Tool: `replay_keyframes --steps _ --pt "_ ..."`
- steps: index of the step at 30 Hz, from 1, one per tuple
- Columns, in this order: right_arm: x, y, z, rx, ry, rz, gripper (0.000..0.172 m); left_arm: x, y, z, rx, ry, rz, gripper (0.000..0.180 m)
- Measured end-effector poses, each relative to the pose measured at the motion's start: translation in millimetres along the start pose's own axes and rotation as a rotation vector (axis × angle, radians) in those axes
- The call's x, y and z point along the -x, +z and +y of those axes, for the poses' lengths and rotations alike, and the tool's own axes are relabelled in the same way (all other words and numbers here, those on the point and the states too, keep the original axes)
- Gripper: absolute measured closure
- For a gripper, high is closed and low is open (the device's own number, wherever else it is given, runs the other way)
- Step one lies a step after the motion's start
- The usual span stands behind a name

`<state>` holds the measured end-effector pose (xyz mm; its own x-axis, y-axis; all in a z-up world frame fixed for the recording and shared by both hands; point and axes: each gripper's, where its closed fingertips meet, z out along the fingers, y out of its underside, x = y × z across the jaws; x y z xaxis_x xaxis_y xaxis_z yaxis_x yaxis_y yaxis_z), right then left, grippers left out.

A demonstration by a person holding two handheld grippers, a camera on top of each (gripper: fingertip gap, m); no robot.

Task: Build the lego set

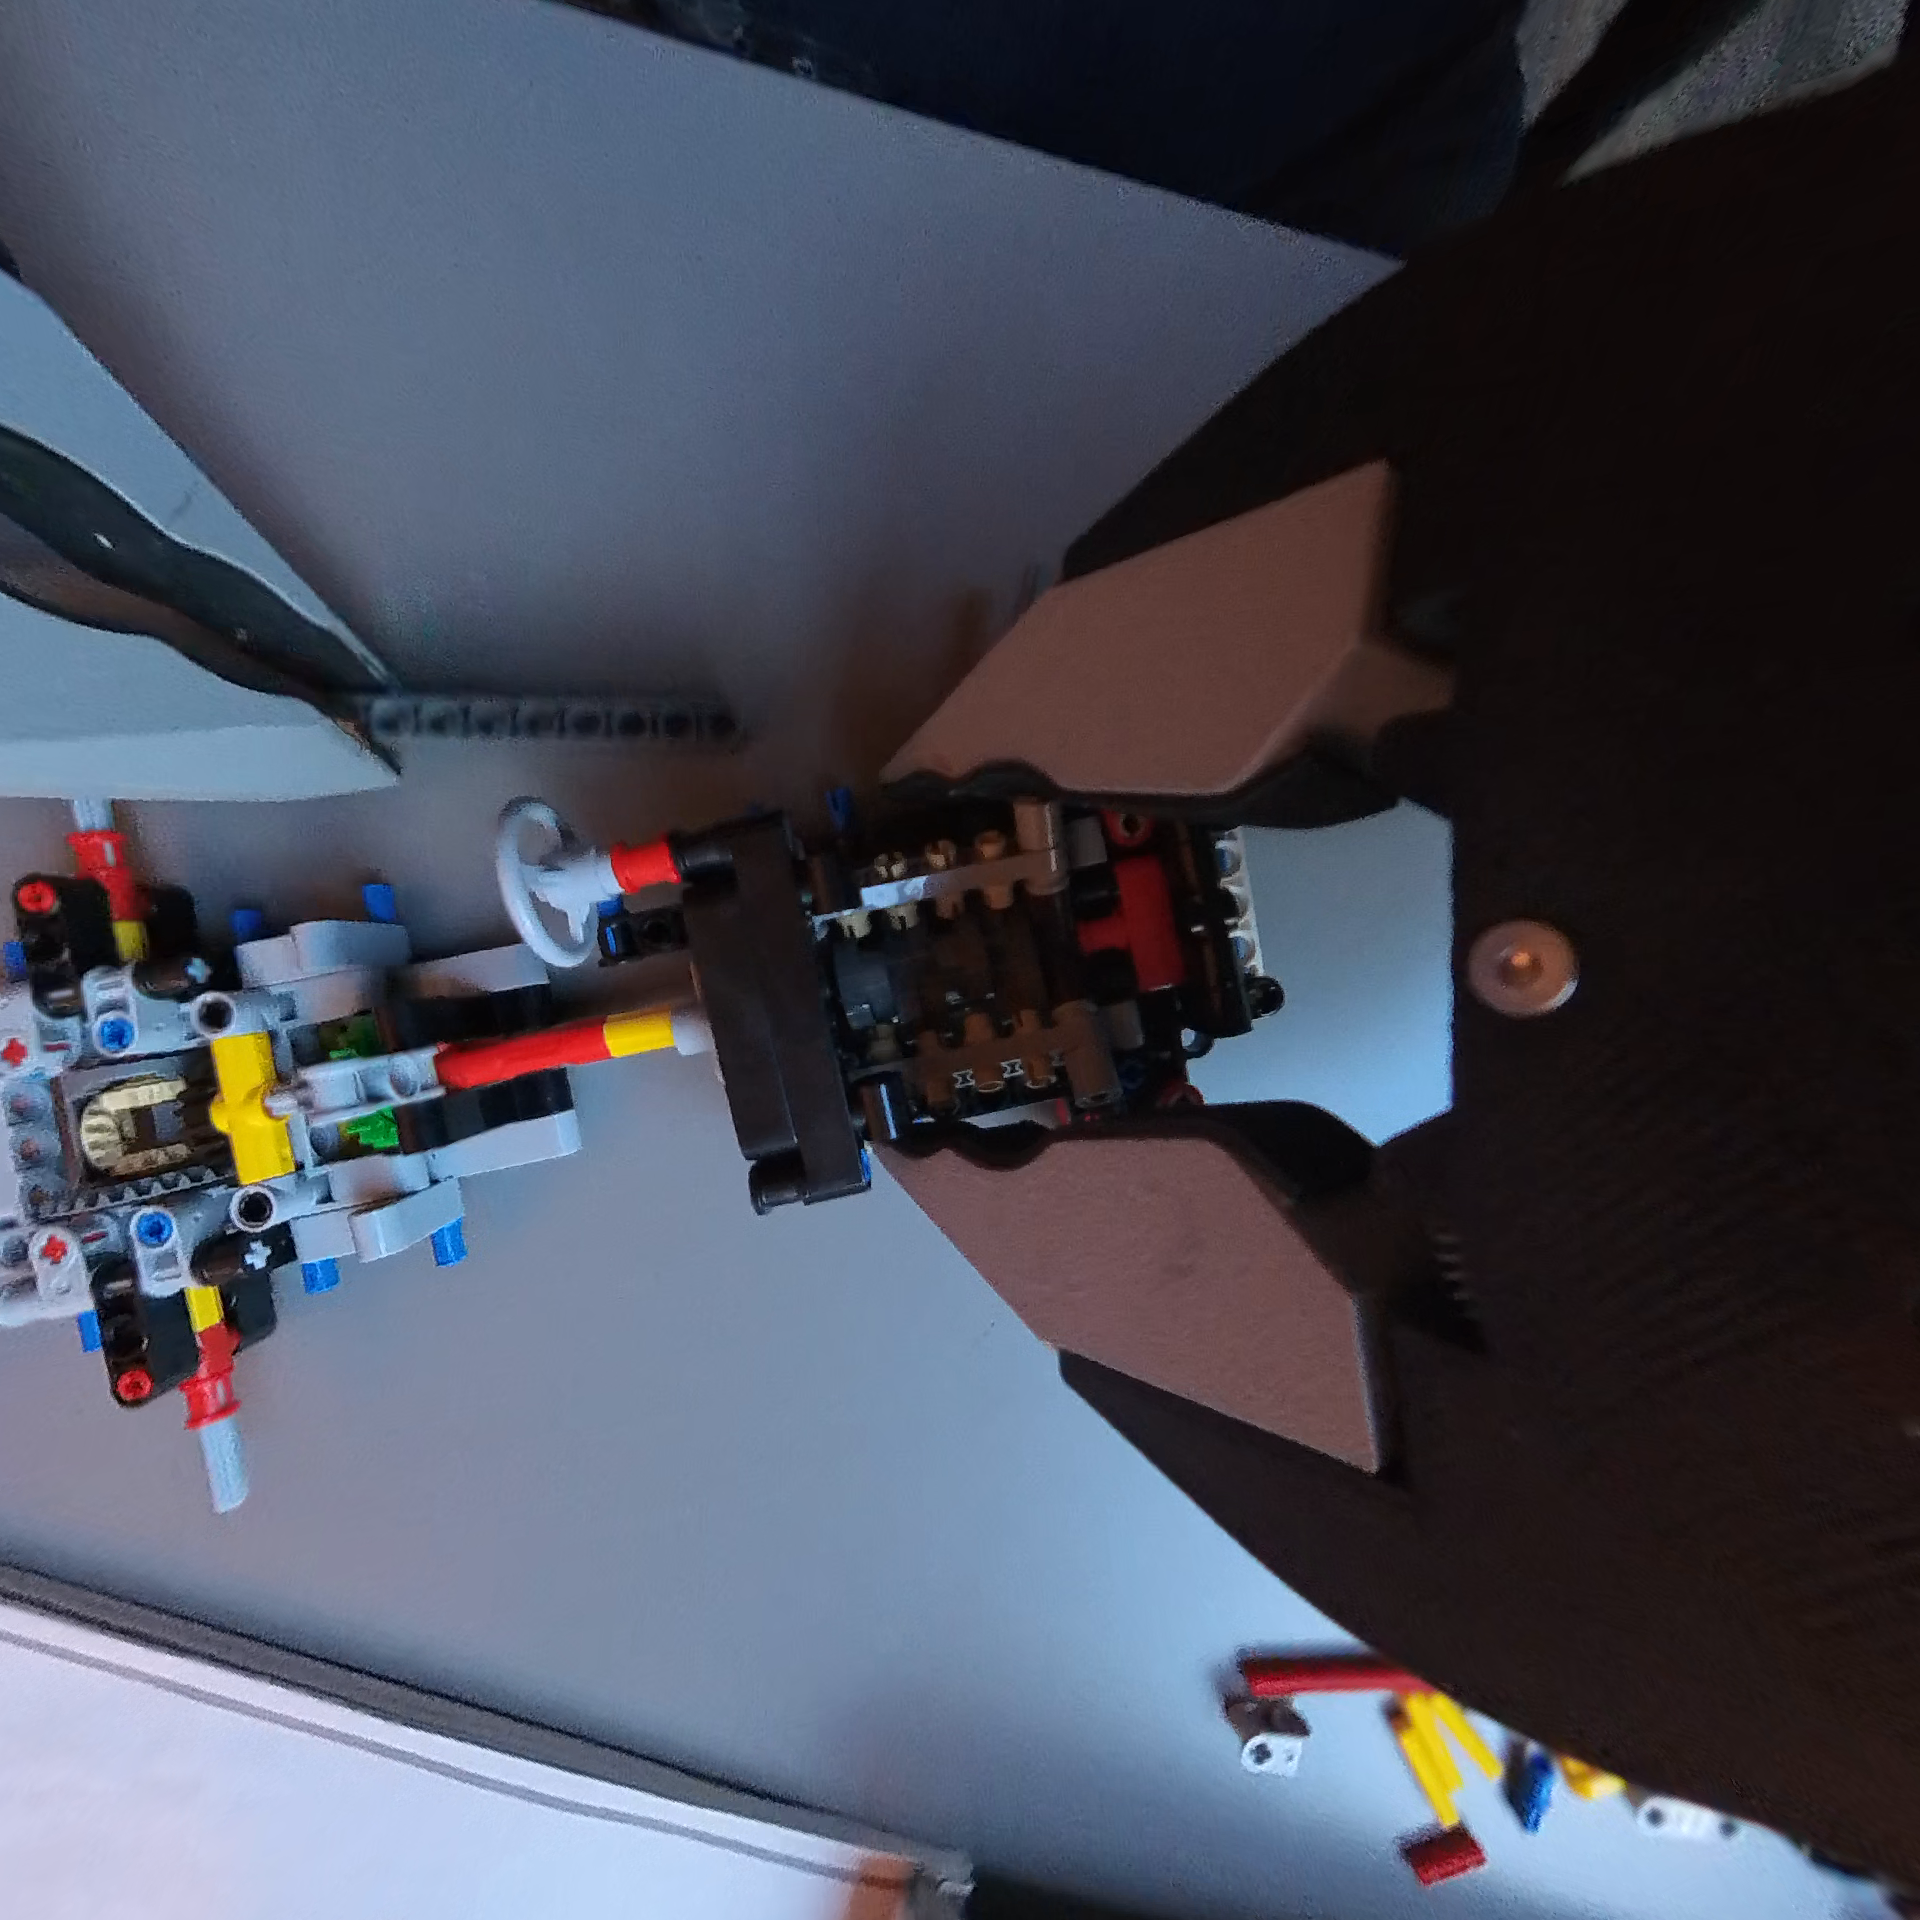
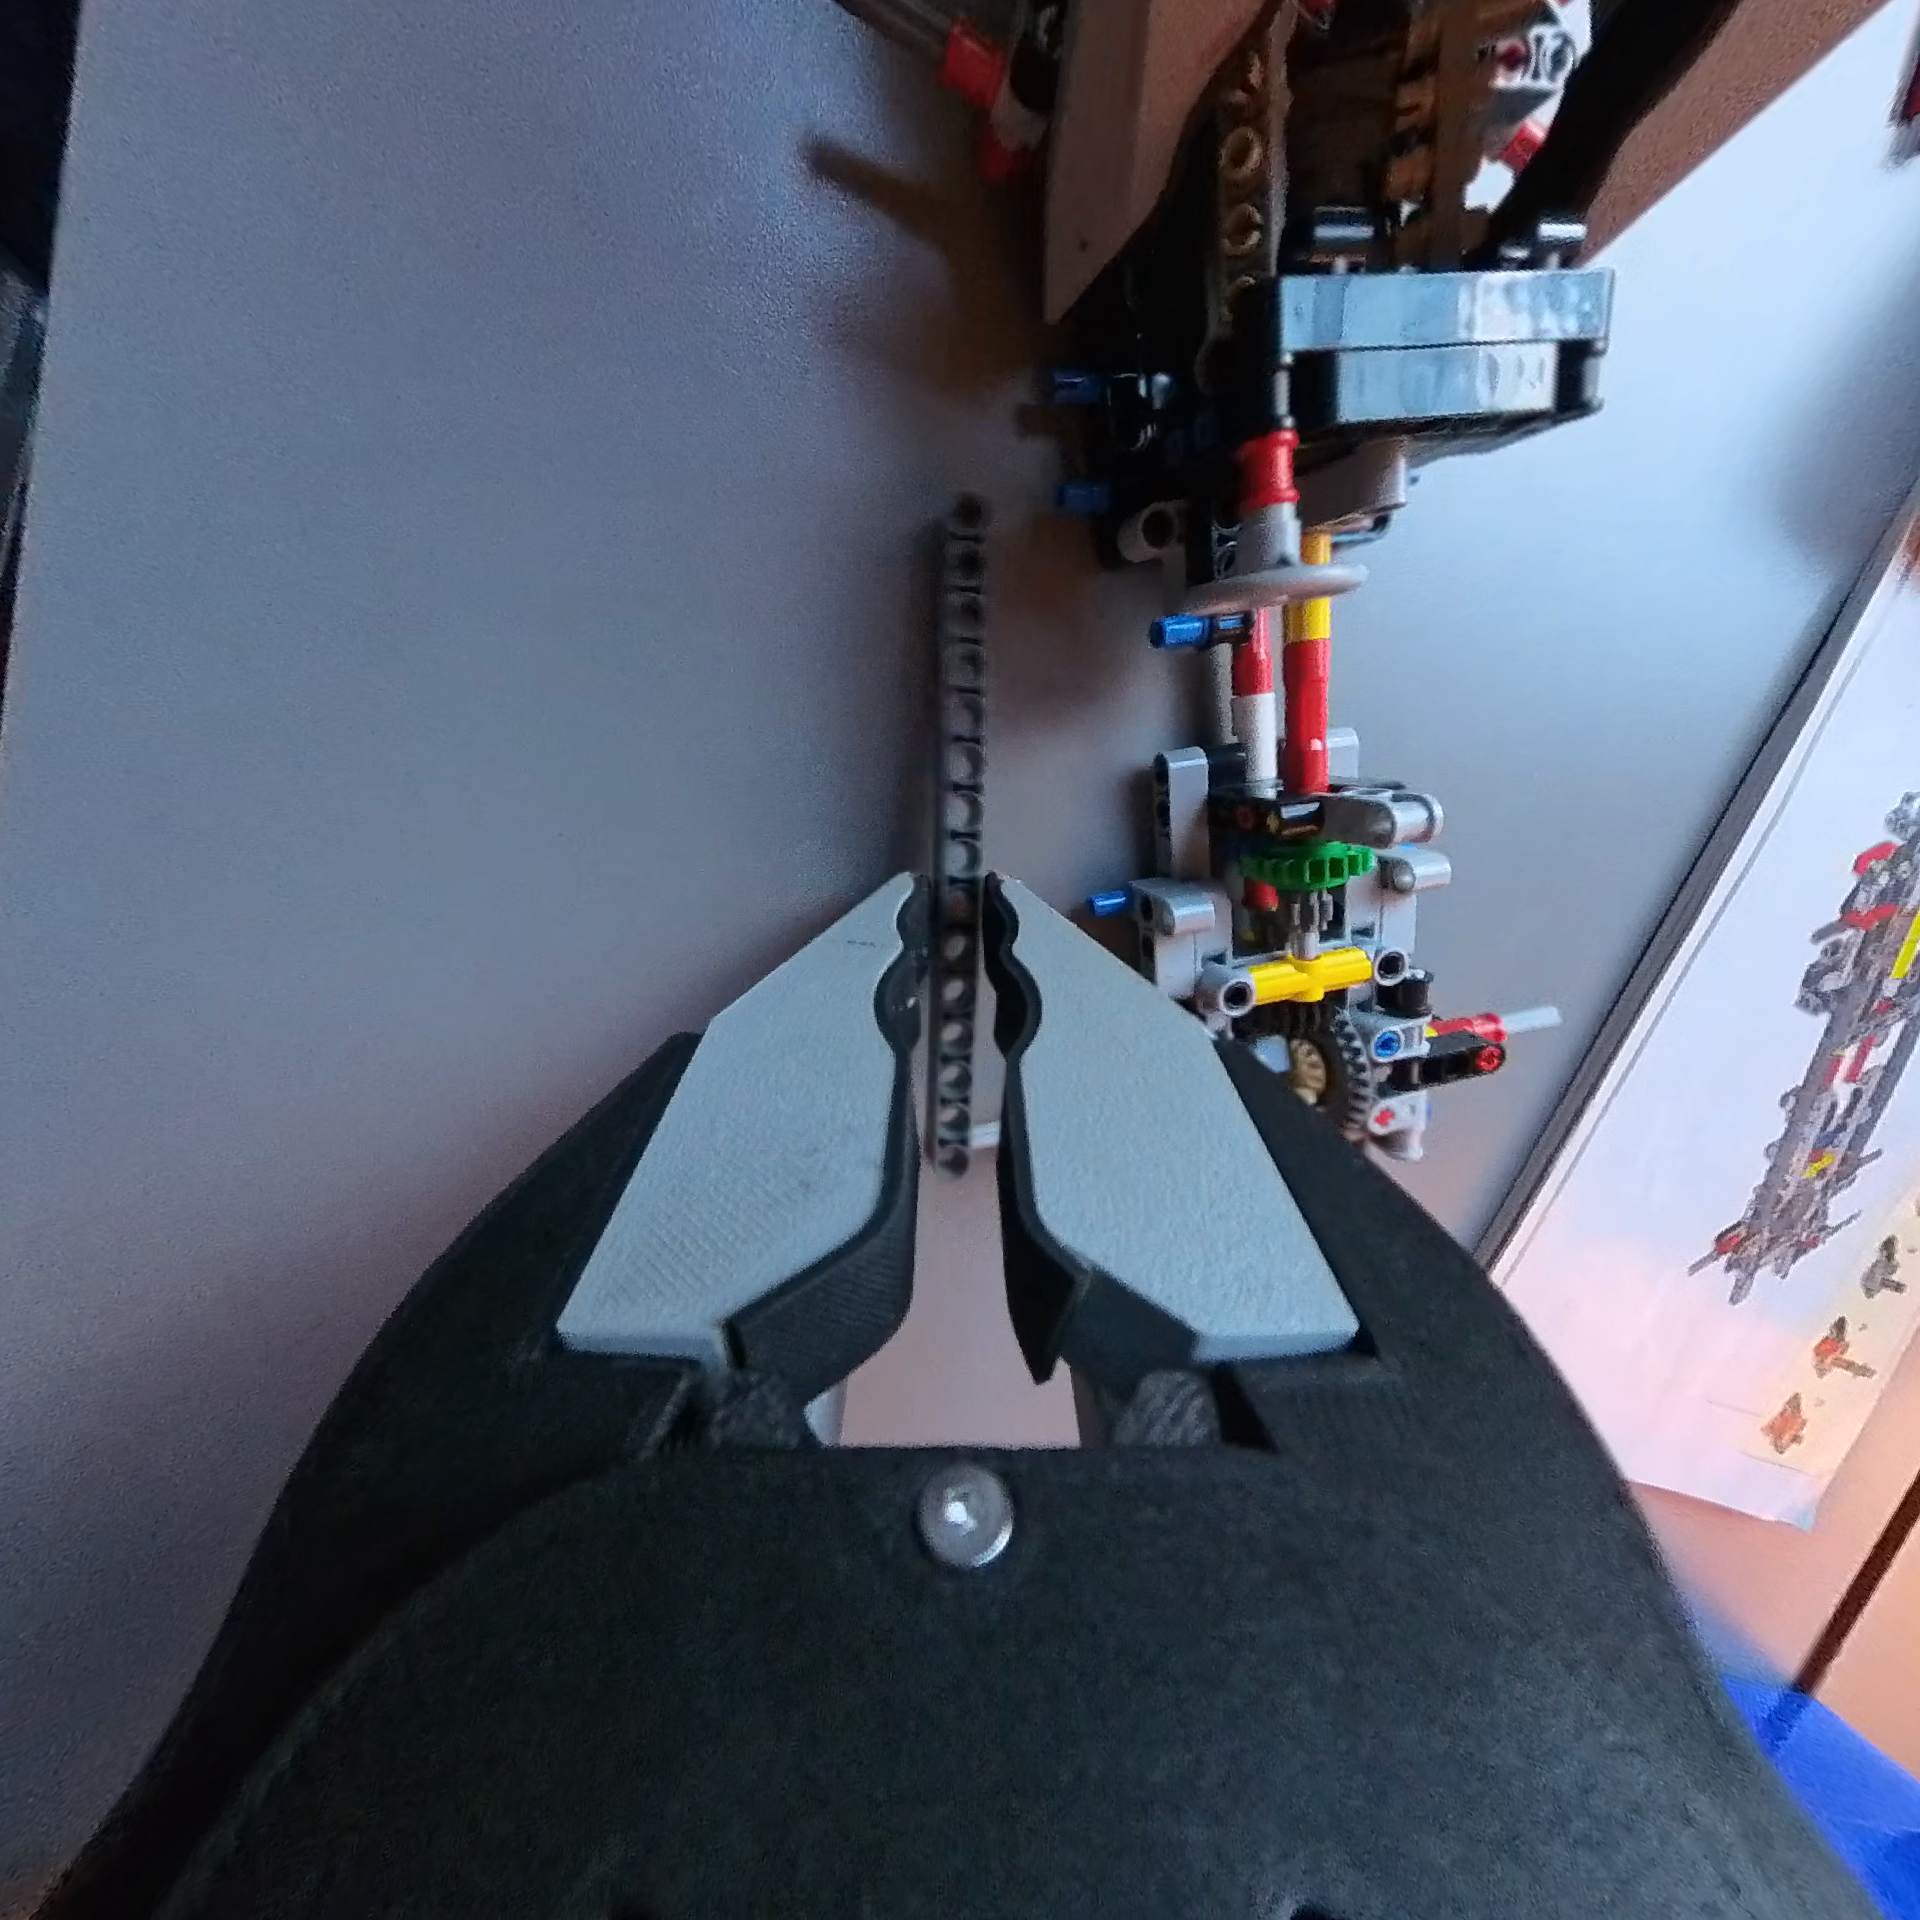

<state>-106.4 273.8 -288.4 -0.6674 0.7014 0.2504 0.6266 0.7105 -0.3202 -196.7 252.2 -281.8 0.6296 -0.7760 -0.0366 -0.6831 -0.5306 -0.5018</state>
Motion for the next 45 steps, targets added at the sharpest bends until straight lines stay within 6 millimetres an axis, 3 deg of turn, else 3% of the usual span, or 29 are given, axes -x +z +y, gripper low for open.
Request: replay_keyframes --steps 14,19,22,25,30,35,38,41,43,45 --pt "9.3 -5.3 8.9 -0.050 0.179 0.018 0.167 13.4 19.3 -26.6 -0.026 0.275 0.094 0.117" --pt "17.2 -9.6 12.8 -0.026 0.296 -0.114 0.168 24.5 -4.0 -28.5 -0.094 0.252 -0.056 0.116" --pt "19.6 -14.8 9.5 -0.073 0.386 -0.191 0.167 7.9 -27.6 -33.7 -0.174 0.251 -0.124 0.125" --pt "20.6 -22.9 3.0 -0.150 0.467 -0.258 0.168 -21.7 -33.9 -38.5 -0.194 0.303 -0.151 0.133" --pt "25.0 -29.9 -6.5 -0.249 0.598 -0.395 0.168 -49.5 -14.9 -46.4 -0.165 0.444 -0.195 0.145" --pt "30.2 -33.3 -14.3 -0.331 0.655 -0.473 0.168 -51.5 1.2 -51.9 -0.163 0.502 -0.250 0.172" --pt "29.4 -28.0 -9.7 -0.321 0.669 -0.440 0.167 -52.9 9.9 -47.0 -0.124 0.485 -0.243 0.172" --pt "18.7 -21.0 5.6 -0.240 0.636 -0.272 0.171 -57.6 19.5 -40.0 -0.084 0.299 -0.125 0.173" --pt "11.6 -22.3 10.3 -0.207 0.553 -0.121 0.153 -60.9 23.2 -37.0 -0.077 0.182 -0.048 0.173" --pt "10.6 -23.5 10.1 -0.185 0.463 -0.012 0.147 -63.3 24.1 -36.7 -0.081 0.108 0.007 0.173"
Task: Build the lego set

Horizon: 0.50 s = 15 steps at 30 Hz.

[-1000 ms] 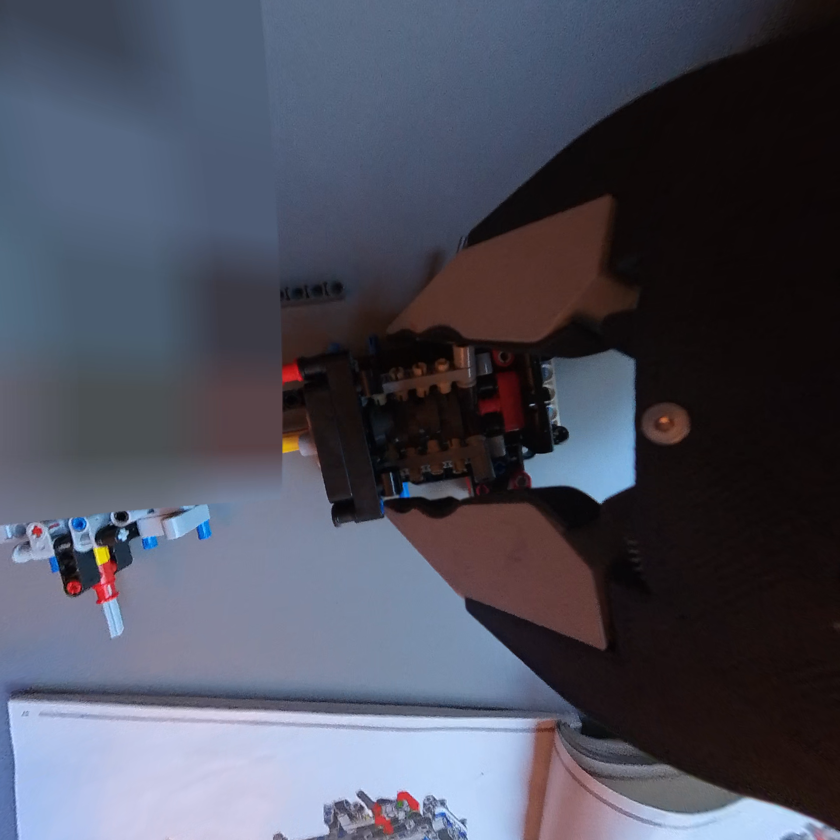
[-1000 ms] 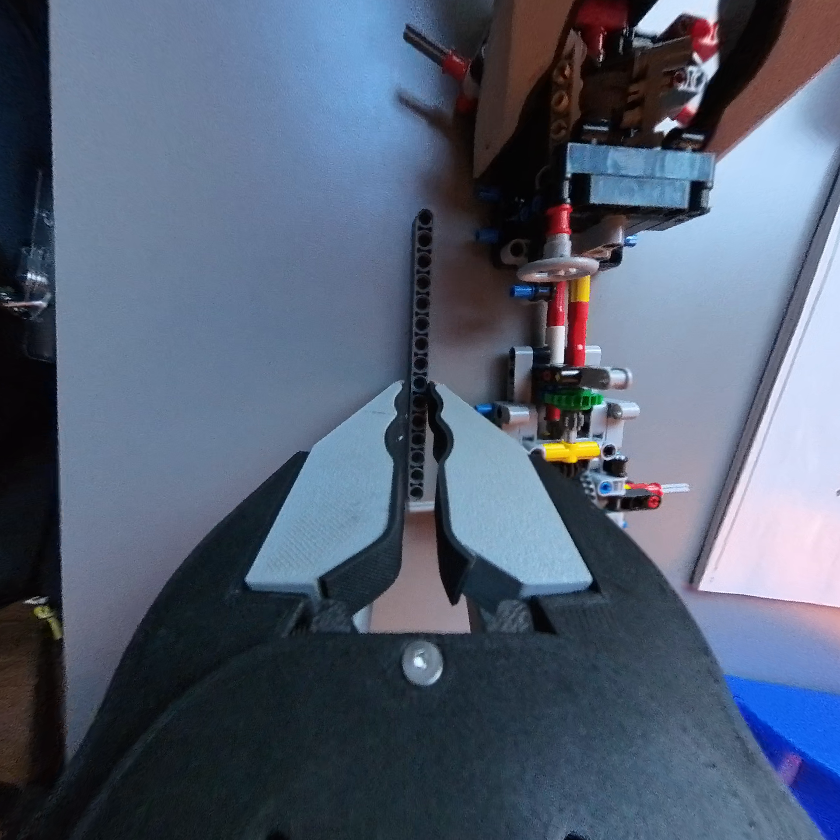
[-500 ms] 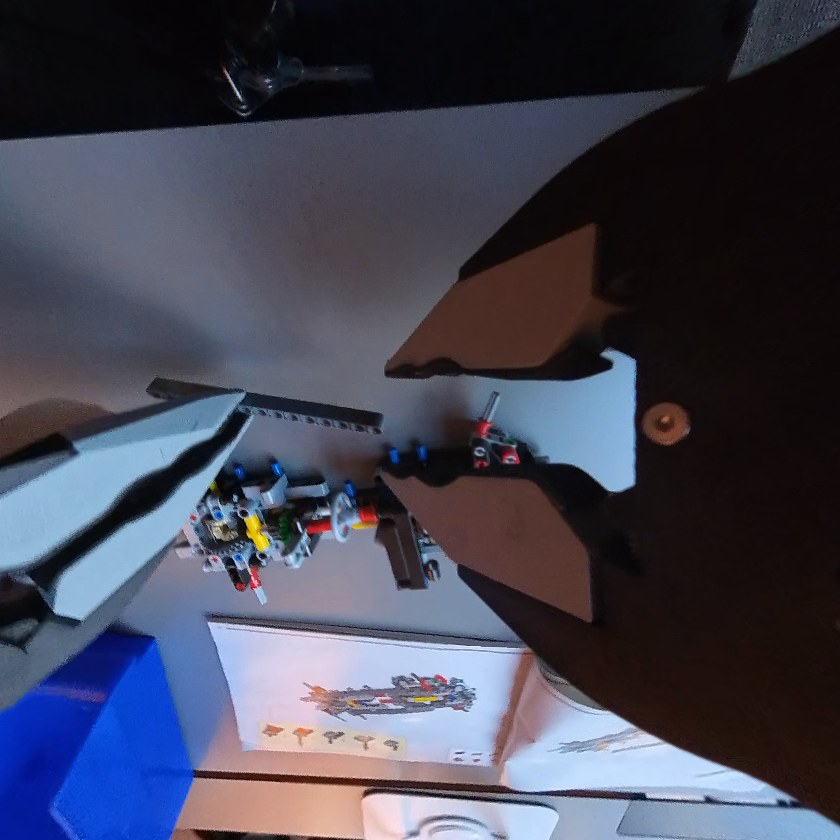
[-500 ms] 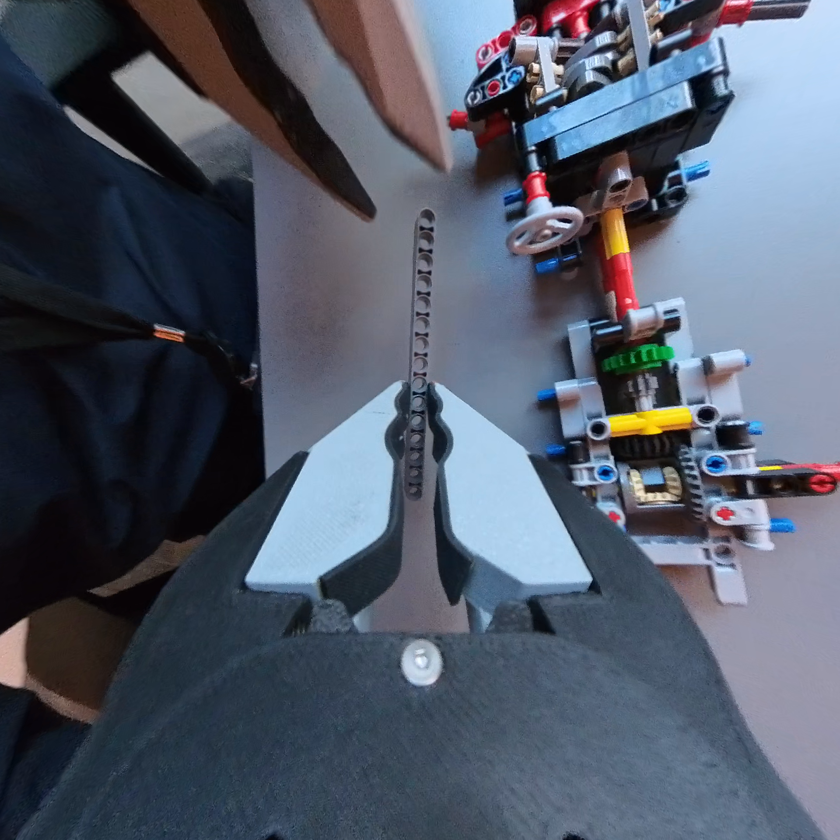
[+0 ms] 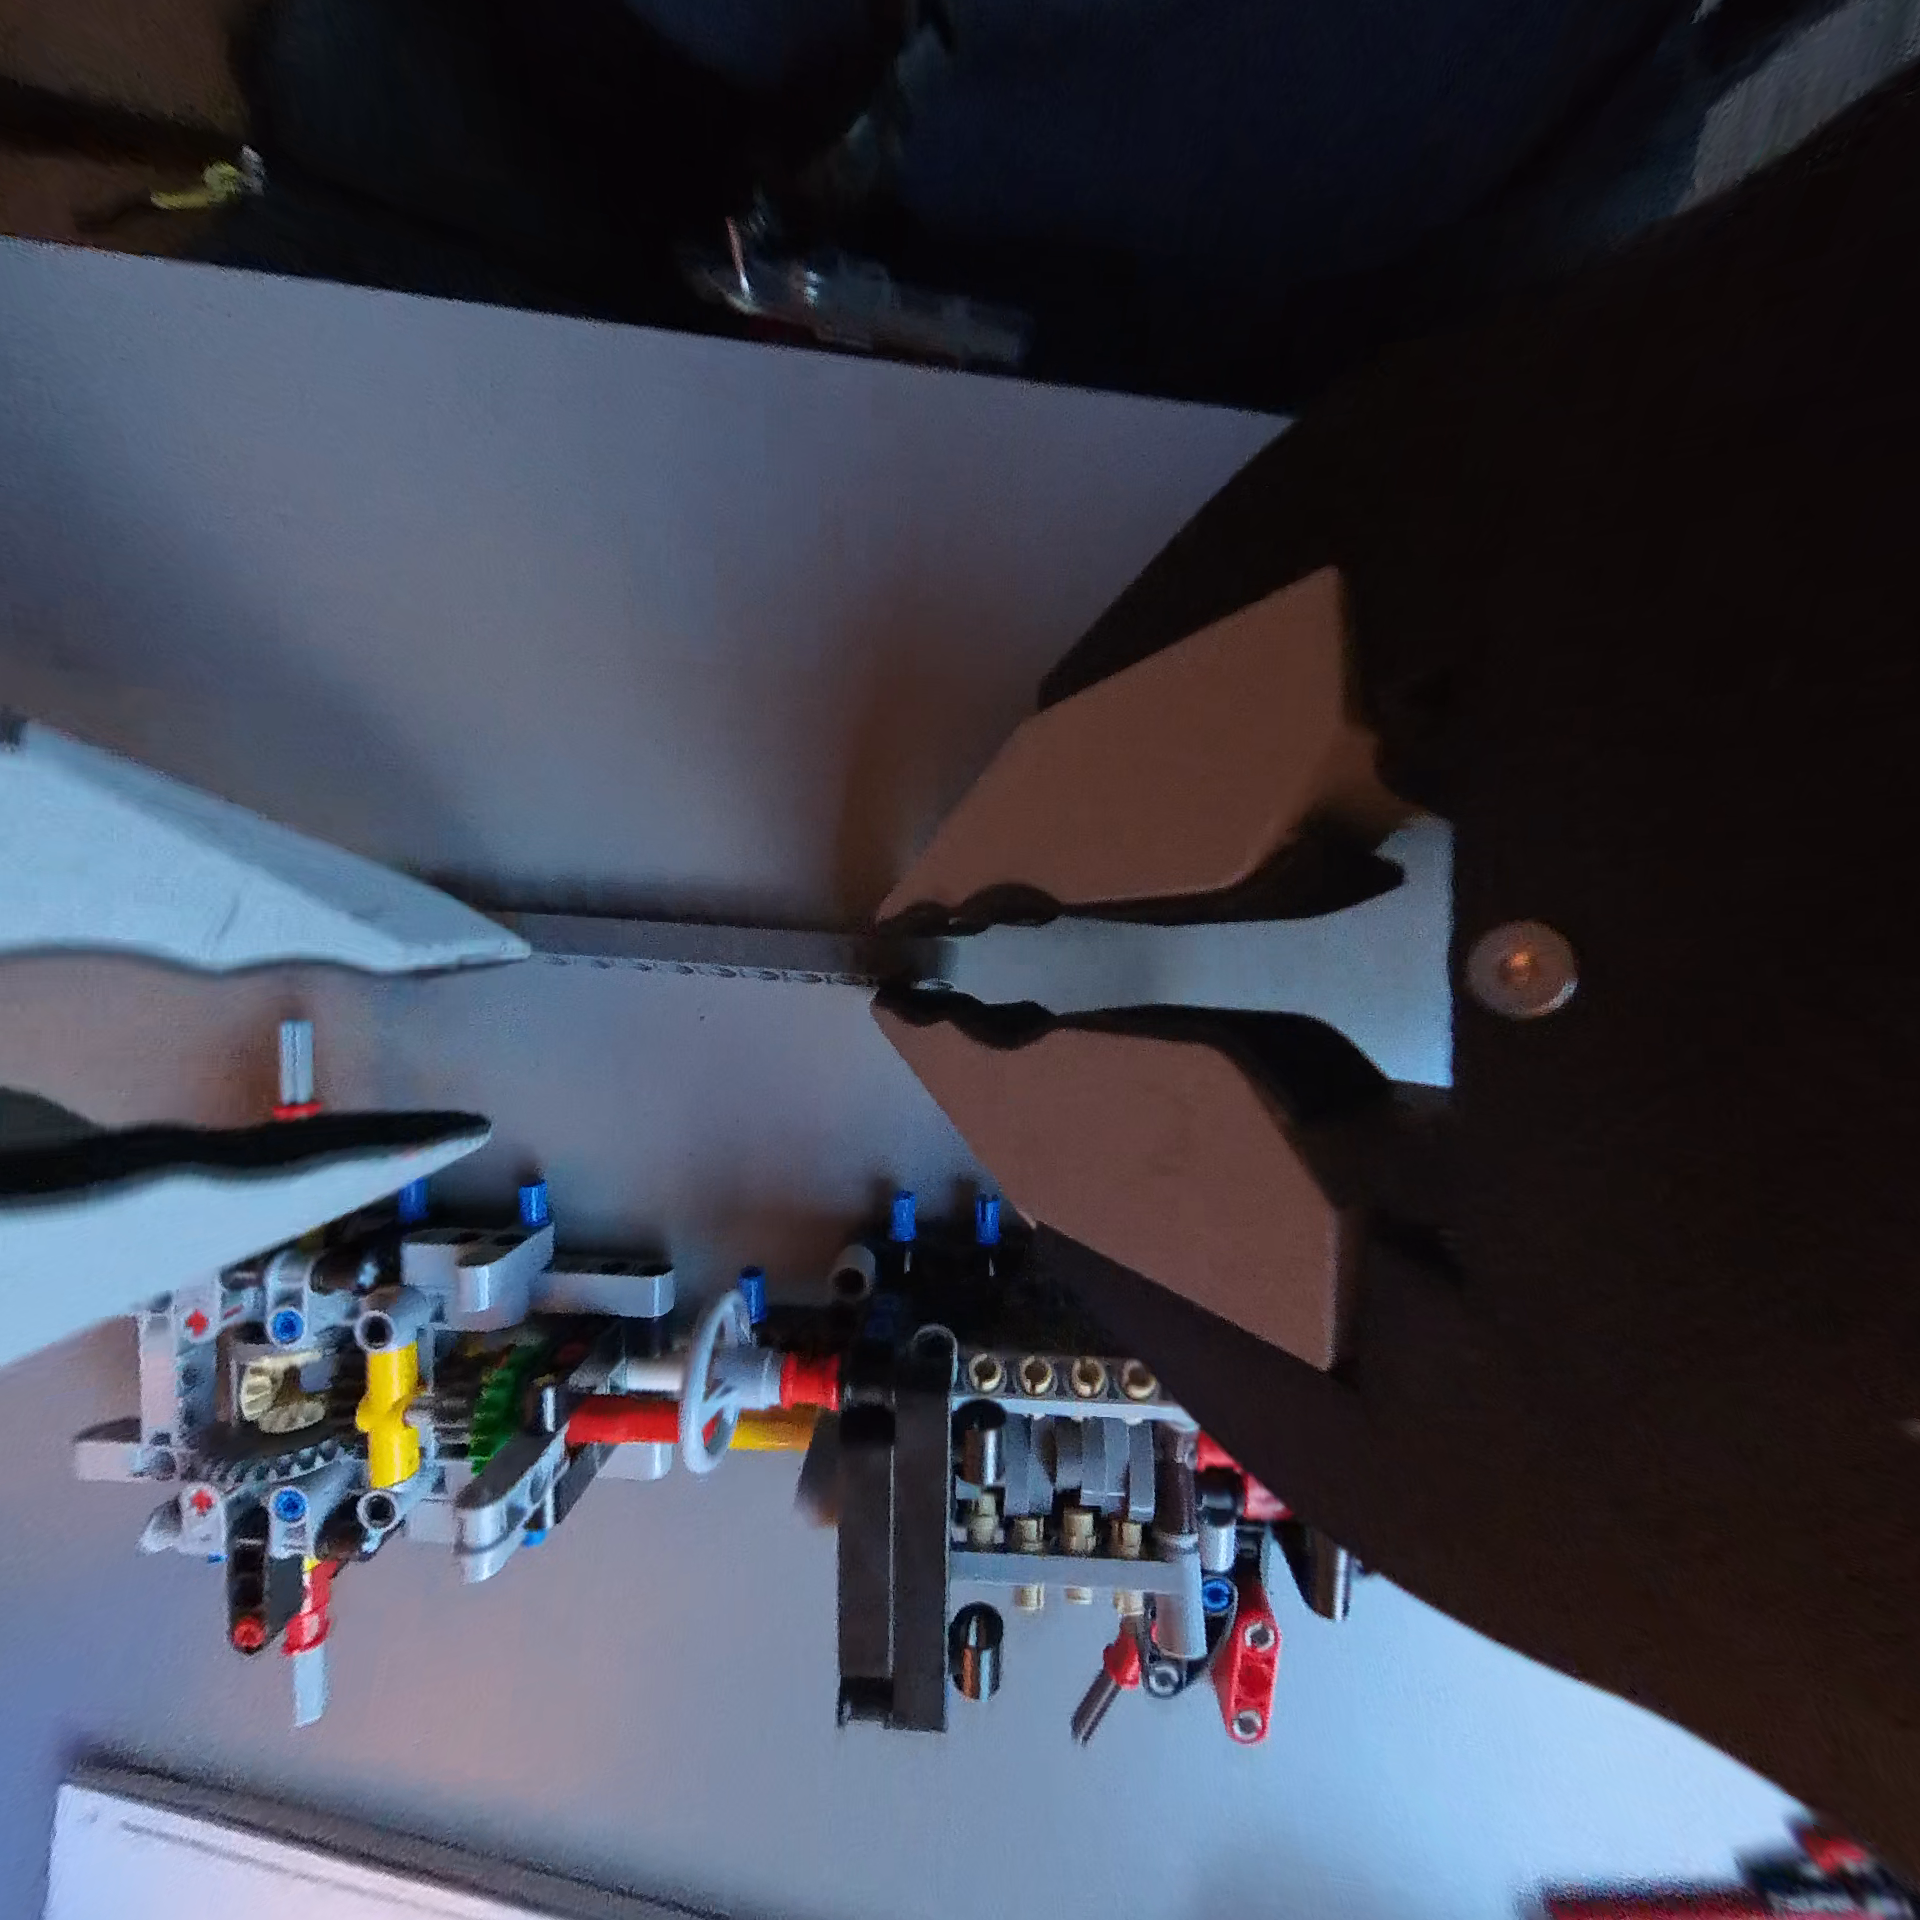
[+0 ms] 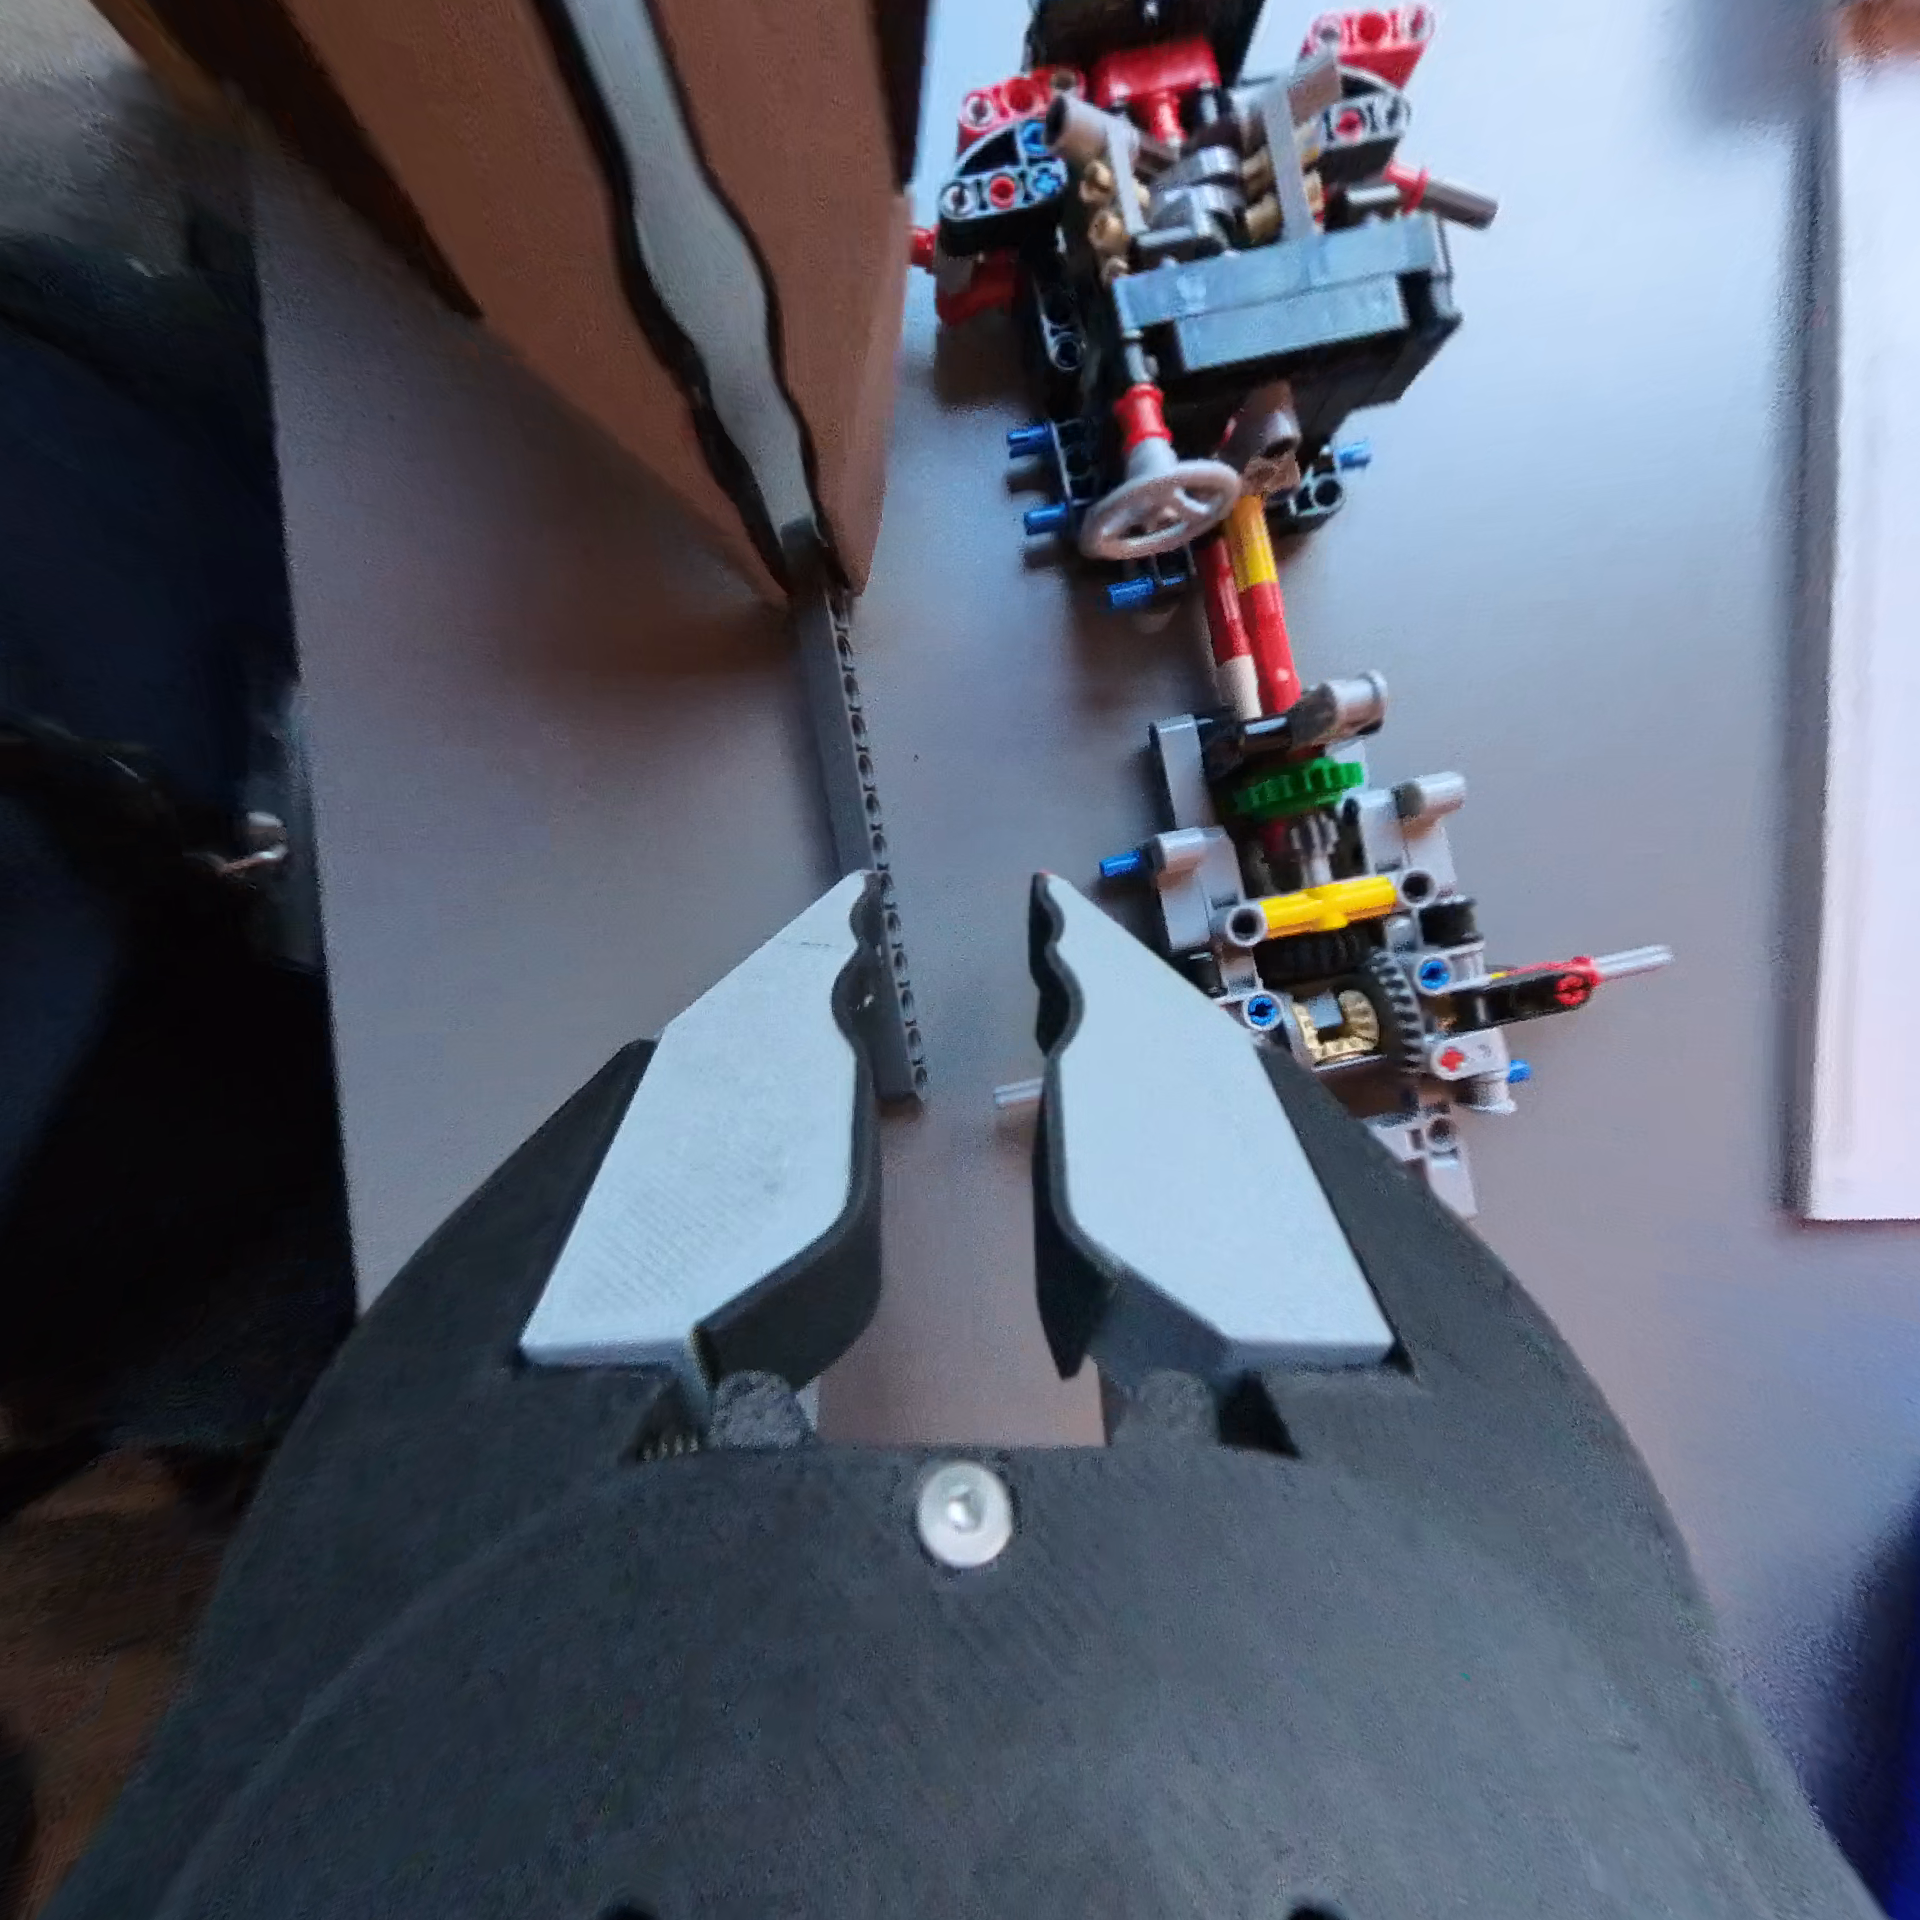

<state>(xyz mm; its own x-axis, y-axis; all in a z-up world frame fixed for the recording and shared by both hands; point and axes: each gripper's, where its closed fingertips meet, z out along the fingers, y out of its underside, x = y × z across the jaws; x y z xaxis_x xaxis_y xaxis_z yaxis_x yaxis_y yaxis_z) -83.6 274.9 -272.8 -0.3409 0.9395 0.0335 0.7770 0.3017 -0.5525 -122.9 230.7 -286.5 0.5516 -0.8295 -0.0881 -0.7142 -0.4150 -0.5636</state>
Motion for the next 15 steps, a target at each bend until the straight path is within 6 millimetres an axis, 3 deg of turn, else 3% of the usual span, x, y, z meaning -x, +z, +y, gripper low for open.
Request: replay_keyframes --steps 5,8,10,15 --pt "5.5 8.2 1.4 0.035 -0.165 0.126 0.172 5.8 2.2 -1.4 -0.005 -0.040 -0.007 0.172" --pt "4.5 8.0 1.9 0.042 -0.175 0.138 0.170 7.7 3.4 -2.9 -0.011 -0.057 -0.006 0.172" --pt "4.5 9.1 4.2 0.046 -0.156 0.117 0.156 8.1 4.3 -4.3 -0.020 -0.061 -0.001 0.172" --pt "2.7 12.4 8.7 0.054 -0.157 0.117 0.166 11.0 2.6 -1.9 0.001 -0.038 -0.022 0.171"
